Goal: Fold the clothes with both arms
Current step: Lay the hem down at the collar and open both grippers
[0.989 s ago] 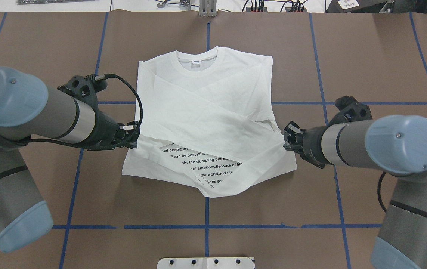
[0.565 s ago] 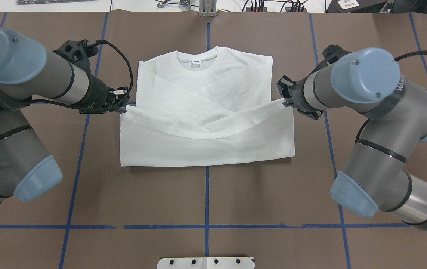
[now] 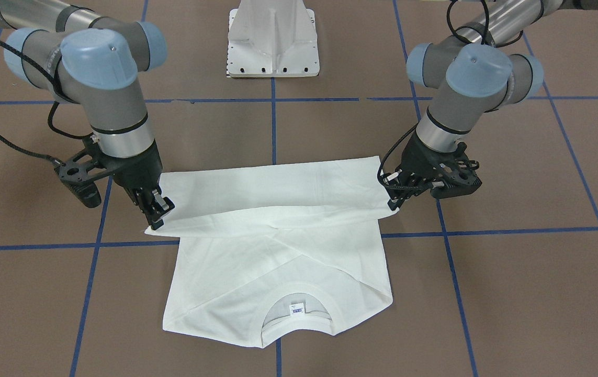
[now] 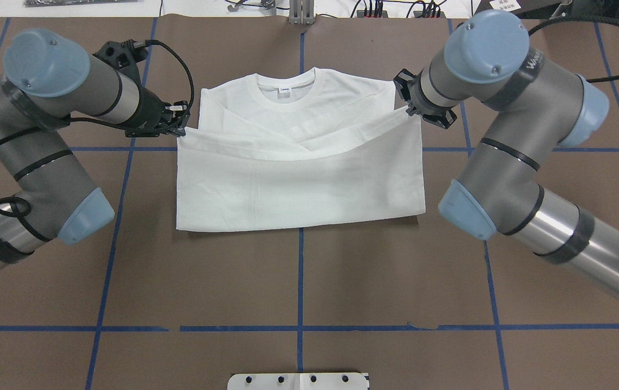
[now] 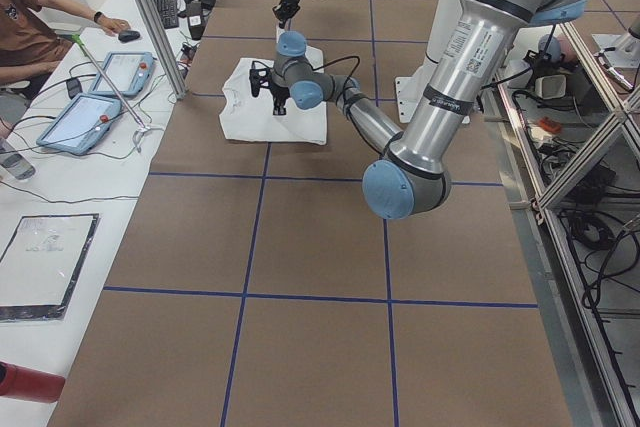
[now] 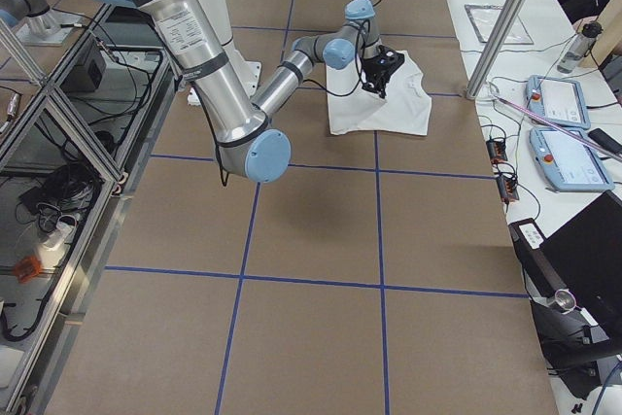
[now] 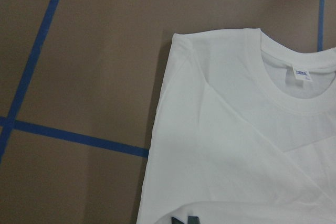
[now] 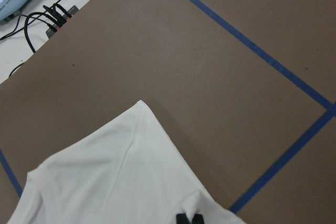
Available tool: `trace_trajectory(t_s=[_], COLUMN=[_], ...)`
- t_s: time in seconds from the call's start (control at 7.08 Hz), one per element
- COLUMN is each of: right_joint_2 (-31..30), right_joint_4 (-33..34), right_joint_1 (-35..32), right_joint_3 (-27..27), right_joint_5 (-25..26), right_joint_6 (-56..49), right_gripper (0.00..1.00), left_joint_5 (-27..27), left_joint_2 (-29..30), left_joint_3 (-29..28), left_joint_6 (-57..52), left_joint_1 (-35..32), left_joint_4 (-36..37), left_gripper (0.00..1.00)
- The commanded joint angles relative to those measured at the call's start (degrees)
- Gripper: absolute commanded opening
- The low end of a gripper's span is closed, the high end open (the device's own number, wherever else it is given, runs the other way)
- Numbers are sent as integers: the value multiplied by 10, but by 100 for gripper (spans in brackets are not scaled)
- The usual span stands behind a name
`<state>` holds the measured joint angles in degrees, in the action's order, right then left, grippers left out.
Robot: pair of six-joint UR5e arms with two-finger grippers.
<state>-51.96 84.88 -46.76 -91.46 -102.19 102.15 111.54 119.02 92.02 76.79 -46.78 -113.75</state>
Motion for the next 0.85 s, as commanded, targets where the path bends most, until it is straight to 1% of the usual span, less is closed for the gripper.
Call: trace_trajectory(t_s=[0.0,0.14,0.28,0.57,0.71], right_joint_2=[75,77,83,92,92], right_joint_4=[-68,-106,-117,-119,-120], right_joint_1=[-23,-29,-29,-29,-28], right_joint_3=[166,201,225,254,256], right_joint_5=[-21,-20,-20,-15,-15], right_joint_6=[-5,-12,-14,-18,-18], right_gripper=[0,0,0,0,0], left_joint_5=[-25,-25,-26,-47,-48], left_joint_2=[34,42,50,57,73], left_joint_3=[-85,-109,-122,-148,-166], left_joint_6=[0,0,0,-15,-15], left_joint_1=[-6,-11,-16,-22,-22], left_joint_4=[-49,-70,-74,-88,-89], left_gripper=[0,0,0,0,0])
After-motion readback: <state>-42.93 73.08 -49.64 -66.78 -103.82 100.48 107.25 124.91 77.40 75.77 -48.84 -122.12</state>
